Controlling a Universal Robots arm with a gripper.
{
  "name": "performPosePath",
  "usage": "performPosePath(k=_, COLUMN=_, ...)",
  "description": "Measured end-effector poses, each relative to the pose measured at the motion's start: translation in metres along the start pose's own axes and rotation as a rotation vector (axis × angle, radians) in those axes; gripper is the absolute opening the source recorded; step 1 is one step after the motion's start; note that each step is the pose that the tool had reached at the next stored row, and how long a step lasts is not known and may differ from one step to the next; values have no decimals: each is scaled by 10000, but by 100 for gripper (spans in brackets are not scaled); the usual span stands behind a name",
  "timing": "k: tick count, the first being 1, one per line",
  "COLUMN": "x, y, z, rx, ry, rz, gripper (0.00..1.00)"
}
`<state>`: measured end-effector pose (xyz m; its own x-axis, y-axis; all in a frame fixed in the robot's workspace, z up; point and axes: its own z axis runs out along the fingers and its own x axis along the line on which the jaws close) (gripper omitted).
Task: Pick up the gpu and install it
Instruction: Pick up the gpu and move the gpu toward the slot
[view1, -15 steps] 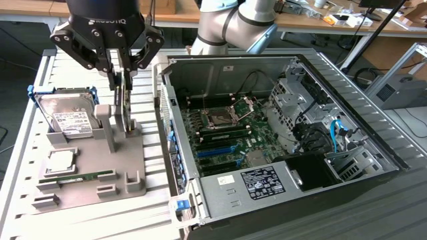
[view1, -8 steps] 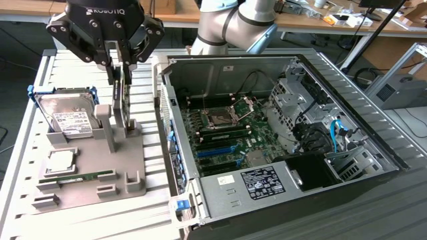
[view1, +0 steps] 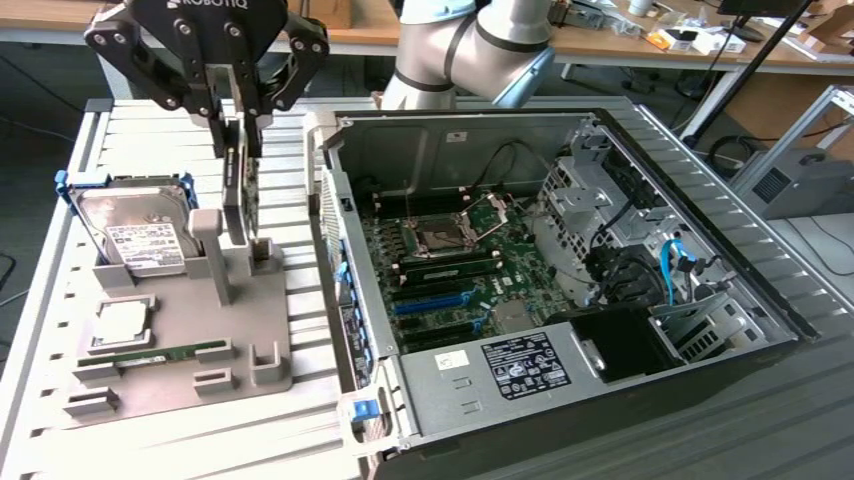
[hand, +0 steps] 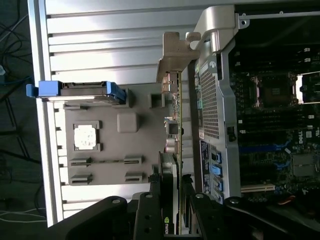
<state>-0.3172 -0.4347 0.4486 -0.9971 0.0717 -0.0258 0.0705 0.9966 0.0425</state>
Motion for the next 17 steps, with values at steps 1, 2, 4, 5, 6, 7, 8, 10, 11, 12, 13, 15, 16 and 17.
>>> performPosePath(k=1, x=0, y=1, z=-15, rx=1, ry=1, rz=0, gripper=27)
performPosePath(k=2, x=-1, y=1, z=-25, rx=0, ry=0, rz=0, gripper=27)
performPosePath(k=4, x=-1, y=2, z=-47, rx=0, ry=0, rz=0, gripper=27)
performPosePath(k=5, x=-2, y=3, z=-59, rx=0, ry=0, rz=0, gripper=27)
performPosePath(k=6, x=-2, y=3, z=-70, rx=0, ry=0, rz=0, gripper=27)
performPosePath(k=7, x=-2, y=4, z=-82, rx=0, ry=0, rz=0, gripper=27)
performPosePath(k=8, x=-2, y=4, z=-92, rx=-1, ry=-1, rz=0, gripper=27)
performPosePath(k=10, x=-3, y=5, z=-114, rx=0, ry=0, rz=0, gripper=27)
performPosePath(k=11, x=-3, y=5, z=-127, rx=0, ry=0, rz=0, gripper=27)
performPosePath(k=12, x=-4, y=6, z=-137, rx=0, ry=0, rz=0, gripper=27)
performPosePath(k=13, x=-4, y=6, z=-149, rx=1, ry=0, rz=0, gripper=27)
performPosePath(k=15, x=-4, y=7, z=-170, rx=0, ry=0, rz=0, gripper=27)
performPosePath(k=16, x=-5, y=8, z=-182, rx=0, ry=0, rz=0, gripper=27)
performPosePath(k=17, x=-5, y=9, z=-193, rx=0, ry=0, rz=0, gripper=27)
